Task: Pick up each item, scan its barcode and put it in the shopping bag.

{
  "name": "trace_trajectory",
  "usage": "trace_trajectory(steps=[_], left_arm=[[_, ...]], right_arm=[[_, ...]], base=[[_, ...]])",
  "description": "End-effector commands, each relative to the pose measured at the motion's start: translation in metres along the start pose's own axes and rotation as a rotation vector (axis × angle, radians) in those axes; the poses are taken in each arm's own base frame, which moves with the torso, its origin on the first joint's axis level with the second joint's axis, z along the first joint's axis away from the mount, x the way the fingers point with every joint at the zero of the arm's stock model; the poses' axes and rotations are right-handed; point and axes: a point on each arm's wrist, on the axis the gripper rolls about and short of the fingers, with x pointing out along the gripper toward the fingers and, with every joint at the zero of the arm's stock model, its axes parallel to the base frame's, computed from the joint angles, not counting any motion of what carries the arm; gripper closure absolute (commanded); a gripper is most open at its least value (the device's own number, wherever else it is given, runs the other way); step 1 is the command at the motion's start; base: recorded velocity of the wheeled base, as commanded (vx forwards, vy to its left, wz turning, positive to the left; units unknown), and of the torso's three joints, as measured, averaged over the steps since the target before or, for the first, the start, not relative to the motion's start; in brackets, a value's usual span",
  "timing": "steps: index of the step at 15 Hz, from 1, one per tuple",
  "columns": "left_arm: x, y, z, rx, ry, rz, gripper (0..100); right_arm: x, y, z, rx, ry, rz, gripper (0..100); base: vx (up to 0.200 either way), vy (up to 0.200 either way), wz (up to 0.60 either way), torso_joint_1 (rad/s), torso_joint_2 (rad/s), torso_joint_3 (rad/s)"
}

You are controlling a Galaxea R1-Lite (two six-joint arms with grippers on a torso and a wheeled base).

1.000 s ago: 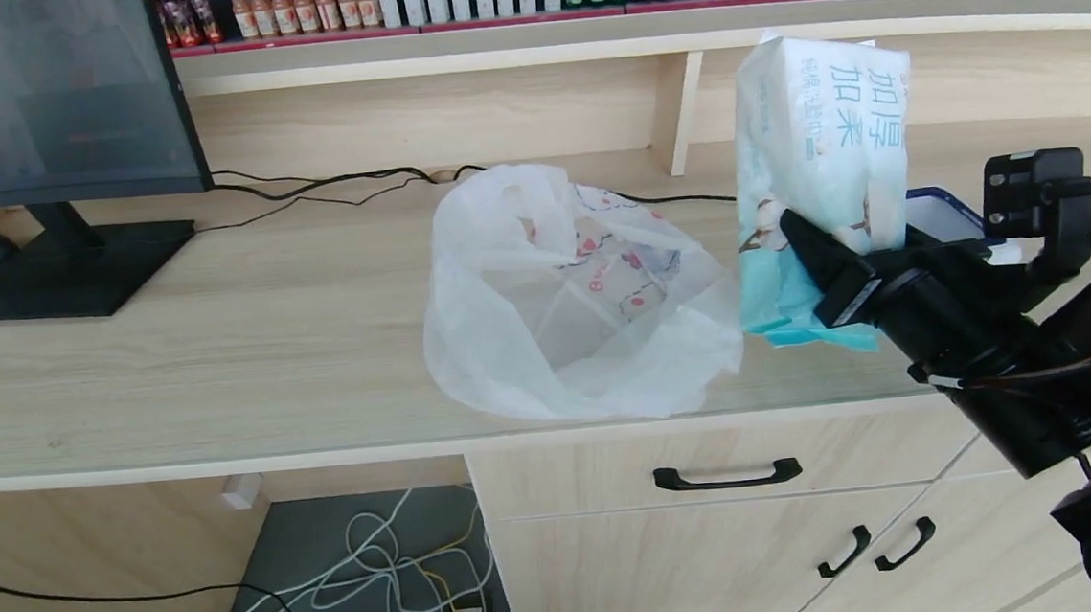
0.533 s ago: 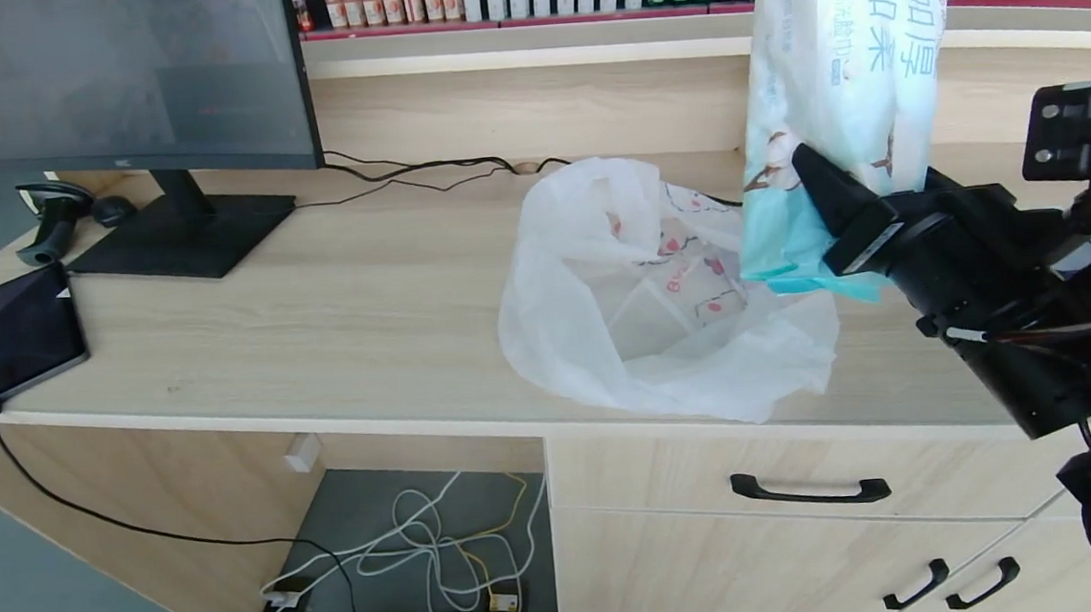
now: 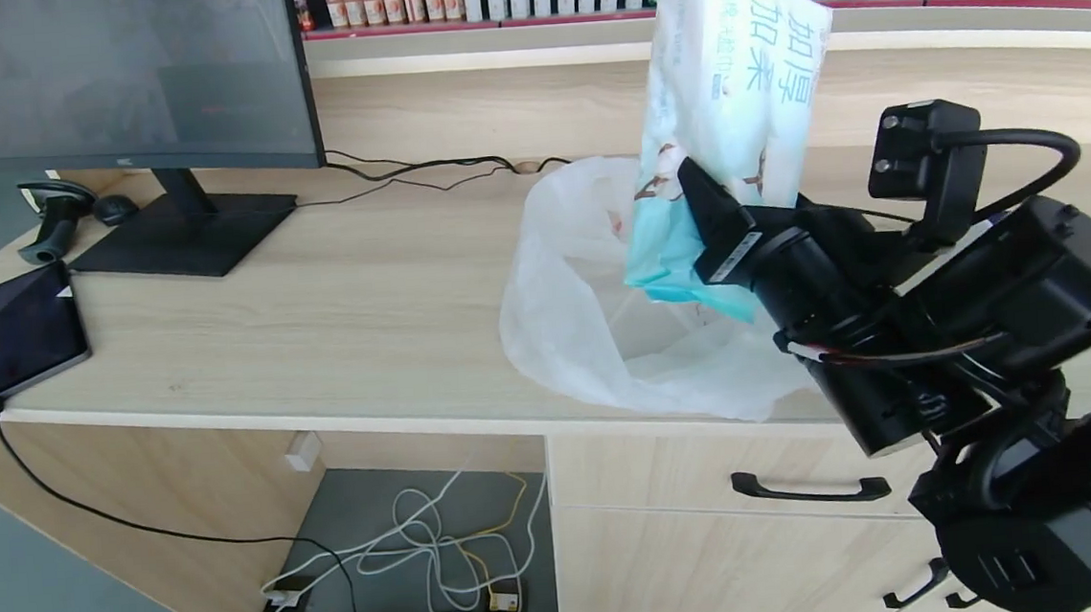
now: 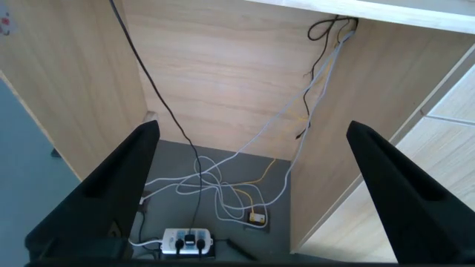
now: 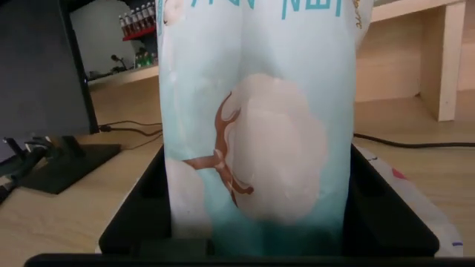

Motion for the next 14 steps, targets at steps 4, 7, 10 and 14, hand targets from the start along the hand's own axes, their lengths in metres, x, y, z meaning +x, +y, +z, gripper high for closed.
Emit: trace_trajectory(steps=[4, 7, 10, 14], left_arm=[[0.0, 0.0, 0.0, -0.001, 0.0, 0.0, 0], [0.0, 0.0, 0.0, 0.0, 0.0, 0.0, 0], [0.0, 0.0, 0.0, 0.0, 0.0, 0.001, 0], [0.0, 0.0, 0.0, 0.0, 0.0, 0.0, 0]], right_arm=[[-0.006, 0.007, -0.049, -0.032, 0.129, 0.001, 100], [-0.033, 0.012, -0.044, -0.021, 0.192, 0.051, 100], [-0.011, 0.021, -0.018, 0.045, 0.208, 0.049, 100], [0.004, 0.019, 0.01, 0.054, 0.318, 0.006, 100]], base=[[0.0, 0.0, 0.0, 0.0, 0.0, 0.0], [0.0, 0.0, 0.0, 0.0, 0.0, 0.0], [0.0, 0.0, 0.0, 0.0, 0.0, 0.0], [0.0, 0.0, 0.0, 0.0, 0.0, 0.0]])
